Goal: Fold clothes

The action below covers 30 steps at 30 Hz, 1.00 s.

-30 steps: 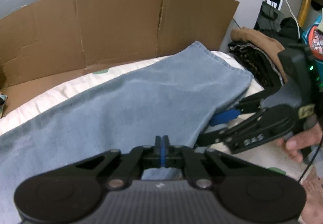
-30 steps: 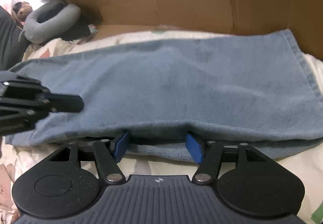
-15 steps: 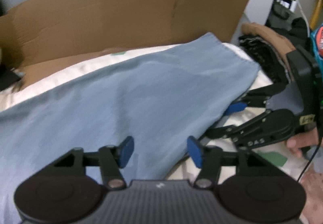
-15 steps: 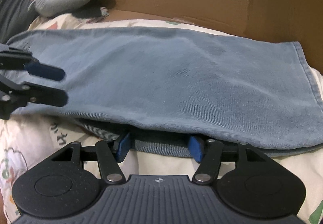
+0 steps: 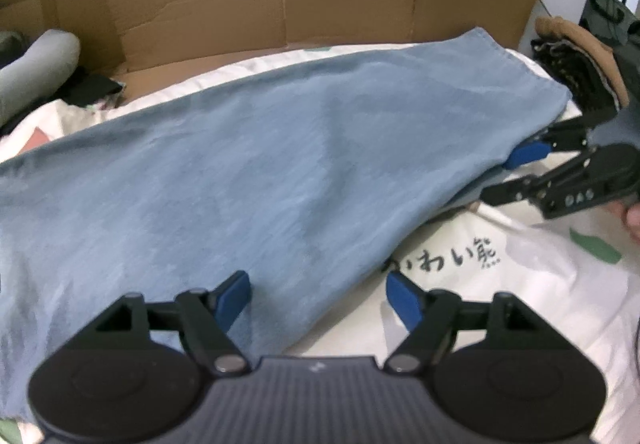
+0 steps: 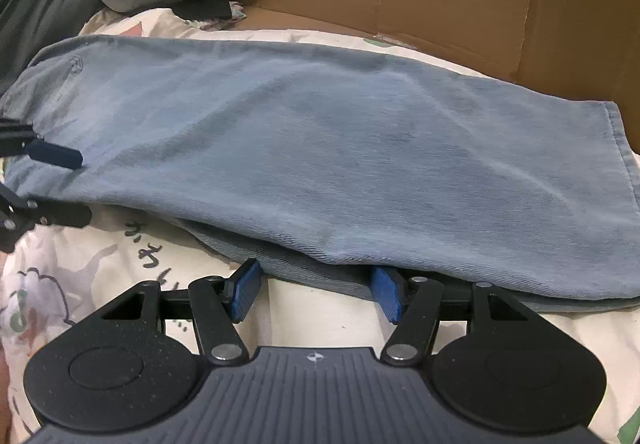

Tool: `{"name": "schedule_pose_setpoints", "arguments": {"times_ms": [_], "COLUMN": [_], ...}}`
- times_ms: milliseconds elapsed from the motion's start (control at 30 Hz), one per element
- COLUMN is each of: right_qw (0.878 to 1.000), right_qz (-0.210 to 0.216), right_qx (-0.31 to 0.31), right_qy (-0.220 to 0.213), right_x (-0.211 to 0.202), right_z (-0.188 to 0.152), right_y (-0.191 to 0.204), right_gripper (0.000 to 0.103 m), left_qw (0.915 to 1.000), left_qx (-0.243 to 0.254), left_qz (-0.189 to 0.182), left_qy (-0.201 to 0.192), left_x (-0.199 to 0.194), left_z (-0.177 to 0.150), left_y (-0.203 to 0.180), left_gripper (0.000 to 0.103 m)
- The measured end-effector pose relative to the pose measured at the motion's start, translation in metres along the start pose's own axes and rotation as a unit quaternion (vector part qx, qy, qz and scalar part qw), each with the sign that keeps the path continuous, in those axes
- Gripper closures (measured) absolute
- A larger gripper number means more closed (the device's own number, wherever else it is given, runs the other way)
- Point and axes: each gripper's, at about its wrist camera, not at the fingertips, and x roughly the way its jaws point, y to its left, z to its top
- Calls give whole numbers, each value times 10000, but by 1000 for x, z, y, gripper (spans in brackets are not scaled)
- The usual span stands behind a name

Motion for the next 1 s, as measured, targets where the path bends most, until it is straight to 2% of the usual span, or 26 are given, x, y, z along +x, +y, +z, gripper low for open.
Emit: {"name": "schedule_pose_setpoints", "arguments": {"times_ms": [100, 167, 333, 367, 400, 433, 467, 500, 667, 767, 900, 1000], "right_qw": [10000, 9999, 9990, 9988, 9984, 9979, 9974, 9970, 9954, 9955, 9966, 9965], "right_qz": [13, 75, 421, 459, 481, 516, 551, 585, 769, 859, 712, 711], "right_qx": [72, 69, -87, -180, -283, -382, -450, -511, -577, -396, -410, -431], "right_qy": [-12, -21, -78, -80, -75, -74, -70, -66, 49, 111, -50, 45], "right_x": [-4, -5, -7, -7, -6, -5, -3, -1, 13, 25, 37, 45], "right_z": [4, 5, 7, 8, 10, 13, 16, 20, 37, 46, 51, 50], "right_y": [4, 8, 24, 28, 33, 37, 41, 44, 58, 63, 73, 79], "right_gripper": [40, 40, 40, 40, 40, 40, 40, 40, 41, 46, 49, 53], "left_qw": [9992, 9980, 9992, 9990, 9988, 9986, 9986, 9986, 9978, 9976, 9973, 9972], "left_qx": [304, 452, 96, 45, -2, -1, -6, -13, -118, -129, -191, -214], "left_qz": [267, 438, 236, 197, 158, 102, 68, 36, 22, 1, -11, -15], "left_qy": [39, 46, -307, -390, -474, -515, -523, -527, -658, -676, -702, -717], "left_x": [9, 13, -2, -5, -8, -10, -10, -9, -11, -9, -10, -11], "left_z": [-4, -6, -5, -3, -2, 0, 1, 3, 6, 7, 7, 8], "left_y": [-5, -6, 13, 15, 18, 19, 19, 19, 21, 24, 26, 26], "left_gripper": [22, 26, 41, 50, 64, 73, 89, 92, 93, 93, 93, 93]}}
